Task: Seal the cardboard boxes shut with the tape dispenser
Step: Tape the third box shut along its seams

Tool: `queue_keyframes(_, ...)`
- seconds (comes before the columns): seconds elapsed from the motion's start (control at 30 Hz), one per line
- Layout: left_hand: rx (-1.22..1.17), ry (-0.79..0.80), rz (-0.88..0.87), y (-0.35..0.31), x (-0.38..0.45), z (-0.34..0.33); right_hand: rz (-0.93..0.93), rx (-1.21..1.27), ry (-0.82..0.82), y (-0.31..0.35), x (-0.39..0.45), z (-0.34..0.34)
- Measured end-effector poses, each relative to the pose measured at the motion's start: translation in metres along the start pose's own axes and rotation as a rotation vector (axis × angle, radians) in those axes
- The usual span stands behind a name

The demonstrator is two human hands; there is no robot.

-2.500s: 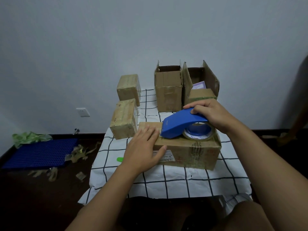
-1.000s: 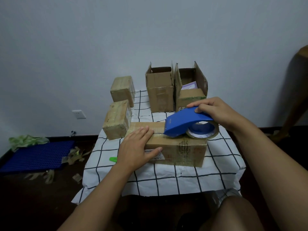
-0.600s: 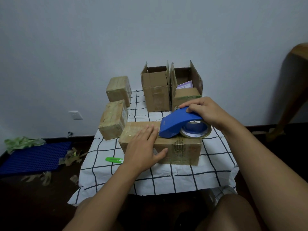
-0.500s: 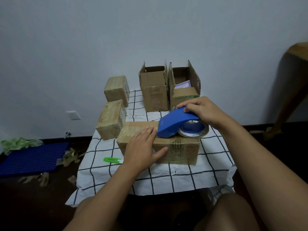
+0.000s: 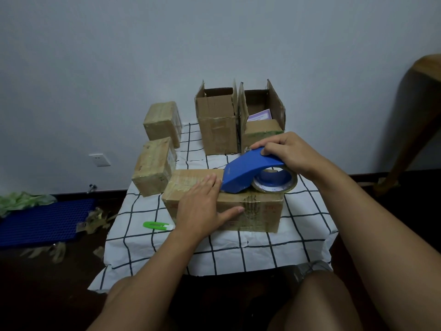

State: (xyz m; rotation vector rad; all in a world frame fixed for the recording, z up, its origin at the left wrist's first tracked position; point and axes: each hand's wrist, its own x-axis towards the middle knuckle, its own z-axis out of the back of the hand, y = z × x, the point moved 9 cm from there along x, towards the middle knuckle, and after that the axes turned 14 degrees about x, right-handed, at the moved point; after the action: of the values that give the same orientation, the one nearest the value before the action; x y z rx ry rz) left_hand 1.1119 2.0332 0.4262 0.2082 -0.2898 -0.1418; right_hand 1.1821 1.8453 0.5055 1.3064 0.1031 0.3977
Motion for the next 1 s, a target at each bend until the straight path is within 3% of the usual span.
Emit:
queue_keyframes(0.47, 0.004, 0.015, 0.008, 0.001, -0.005, 0.004, 0.004, 0.008, 0.032, -0.002, -0.011, 0.028)
queue_keyframes(0.63, -0.01, -0.015, 0.021, 0.001, -0.005, 0.008, 0.001, 0.051, -0.058, -0.006, -0.029, 0.07)
queue_keyframes(1.0, 0.037, -0.018, -0.061, -0.036, 0.003, 0.018, 0.021, 0.11, -0.113, -0.017, -0.036, 0.07)
